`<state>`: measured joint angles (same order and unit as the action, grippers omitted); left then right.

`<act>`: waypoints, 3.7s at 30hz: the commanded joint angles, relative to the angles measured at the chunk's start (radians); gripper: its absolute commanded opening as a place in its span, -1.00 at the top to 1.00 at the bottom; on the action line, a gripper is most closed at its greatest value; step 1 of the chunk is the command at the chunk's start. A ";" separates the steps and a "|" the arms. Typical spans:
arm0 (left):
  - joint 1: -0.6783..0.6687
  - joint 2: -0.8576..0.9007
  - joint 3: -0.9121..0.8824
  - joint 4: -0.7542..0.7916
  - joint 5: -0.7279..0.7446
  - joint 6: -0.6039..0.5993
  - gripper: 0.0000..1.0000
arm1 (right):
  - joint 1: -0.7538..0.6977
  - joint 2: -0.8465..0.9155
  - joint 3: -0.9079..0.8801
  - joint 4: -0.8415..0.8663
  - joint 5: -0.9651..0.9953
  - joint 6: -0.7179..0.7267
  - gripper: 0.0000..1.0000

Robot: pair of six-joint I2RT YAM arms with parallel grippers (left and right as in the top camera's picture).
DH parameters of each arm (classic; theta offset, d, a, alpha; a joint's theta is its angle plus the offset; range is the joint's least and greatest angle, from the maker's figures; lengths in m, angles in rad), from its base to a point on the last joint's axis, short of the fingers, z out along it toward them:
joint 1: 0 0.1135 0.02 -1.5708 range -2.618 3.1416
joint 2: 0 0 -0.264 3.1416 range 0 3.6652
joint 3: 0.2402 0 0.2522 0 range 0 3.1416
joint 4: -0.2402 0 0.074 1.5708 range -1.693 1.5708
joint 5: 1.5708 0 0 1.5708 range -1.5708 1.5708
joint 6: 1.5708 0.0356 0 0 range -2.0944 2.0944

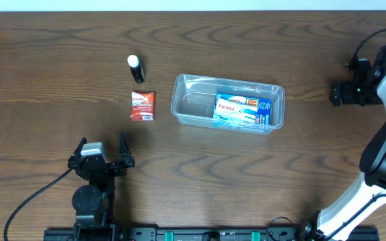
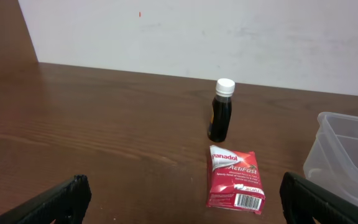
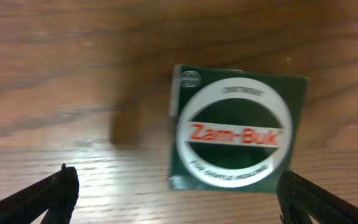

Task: Pack container
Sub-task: 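Move the right gripper to the green Zam-Buk tin and grasp it, then carry the Zam-Buk tin over the container and lower it inside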

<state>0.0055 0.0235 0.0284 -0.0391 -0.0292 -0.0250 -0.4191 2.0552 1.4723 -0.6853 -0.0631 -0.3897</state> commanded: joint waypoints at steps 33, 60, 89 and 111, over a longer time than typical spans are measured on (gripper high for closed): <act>0.005 0.000 -0.024 -0.030 -0.008 0.010 -0.96 | -0.044 0.105 0.004 0.181 -0.085 0.038 -0.98; 0.005 0.000 -0.024 -0.030 -0.008 0.010 -0.96 | -0.031 0.045 0.007 0.175 -0.083 0.129 -0.28; 0.005 0.000 -0.024 -0.030 -0.008 0.010 -0.96 | 0.543 -0.368 0.007 -0.089 -0.083 0.564 -0.26; 0.005 0.000 -0.024 -0.030 -0.008 0.010 -0.96 | 0.754 -0.368 0.003 -0.260 0.102 0.761 -0.37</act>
<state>0.0055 0.0235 0.0284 -0.0391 -0.0292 -0.0250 0.3264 1.7035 1.4727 -0.9314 -0.0330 0.3096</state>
